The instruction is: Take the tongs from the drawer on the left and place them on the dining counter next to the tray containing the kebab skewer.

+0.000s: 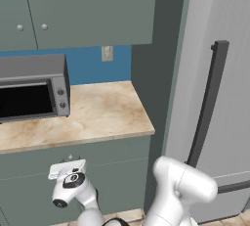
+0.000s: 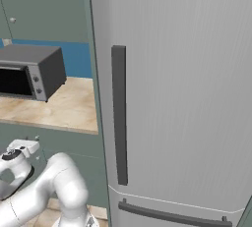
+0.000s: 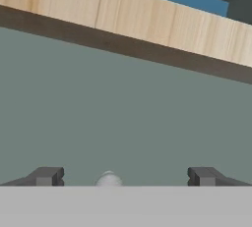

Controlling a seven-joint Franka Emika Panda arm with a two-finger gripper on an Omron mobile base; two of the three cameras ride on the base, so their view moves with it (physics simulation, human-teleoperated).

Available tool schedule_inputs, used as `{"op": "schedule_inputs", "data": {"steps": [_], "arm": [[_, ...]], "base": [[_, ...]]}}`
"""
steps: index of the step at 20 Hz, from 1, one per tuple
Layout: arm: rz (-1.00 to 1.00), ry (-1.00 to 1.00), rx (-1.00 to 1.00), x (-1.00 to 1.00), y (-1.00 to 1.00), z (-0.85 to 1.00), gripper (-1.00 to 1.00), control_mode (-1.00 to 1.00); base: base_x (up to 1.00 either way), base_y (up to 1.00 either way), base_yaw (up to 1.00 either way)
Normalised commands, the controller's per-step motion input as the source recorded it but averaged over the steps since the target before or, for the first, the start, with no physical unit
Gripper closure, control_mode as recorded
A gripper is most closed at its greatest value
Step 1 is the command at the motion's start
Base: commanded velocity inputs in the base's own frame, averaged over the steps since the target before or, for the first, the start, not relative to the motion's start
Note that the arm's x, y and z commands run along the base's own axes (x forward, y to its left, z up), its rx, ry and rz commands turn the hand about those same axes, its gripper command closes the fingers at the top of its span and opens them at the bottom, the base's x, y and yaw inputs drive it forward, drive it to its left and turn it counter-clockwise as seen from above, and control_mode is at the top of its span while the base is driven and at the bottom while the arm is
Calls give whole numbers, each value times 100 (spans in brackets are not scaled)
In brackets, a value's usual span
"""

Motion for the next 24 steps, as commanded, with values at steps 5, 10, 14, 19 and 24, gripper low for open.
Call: {"op": "schedule_inputs", "data": {"steps": [5,10,14,19,24], "arm": [[0,0,0,17,-33,-44,-100,-100],[0,-1,0,7,-20,-16,-100,-100],[0,0,0,19,0,-14,-100,-100],[0,0,0,16,0,-25,-100,-100],[0,0,0,14,0,-43,-100,-100]], "base": [[0,0,0],[0,0,0],[0,0,0],[0,0,0],[0,0,0]]}}
